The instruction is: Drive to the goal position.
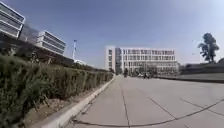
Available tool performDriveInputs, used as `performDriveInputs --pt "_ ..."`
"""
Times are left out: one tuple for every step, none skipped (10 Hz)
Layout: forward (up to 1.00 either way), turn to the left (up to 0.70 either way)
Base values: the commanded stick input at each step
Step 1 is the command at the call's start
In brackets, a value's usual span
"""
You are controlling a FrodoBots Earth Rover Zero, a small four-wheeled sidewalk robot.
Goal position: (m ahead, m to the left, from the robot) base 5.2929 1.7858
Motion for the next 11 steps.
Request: performDriveInputs --pt "1.0 -0.2" --pt "1.0 -0.15" --pt "1.0 -0.07" --pt "1.0 -0.06" --pt "1.0 -0.08" --pt "1.0 -0.12" --pt "1.0 -0.03" --pt "1.0 -0.01" --pt "1.0 0.0" --pt "1.0 0.0" --pt "1.0 0.0"
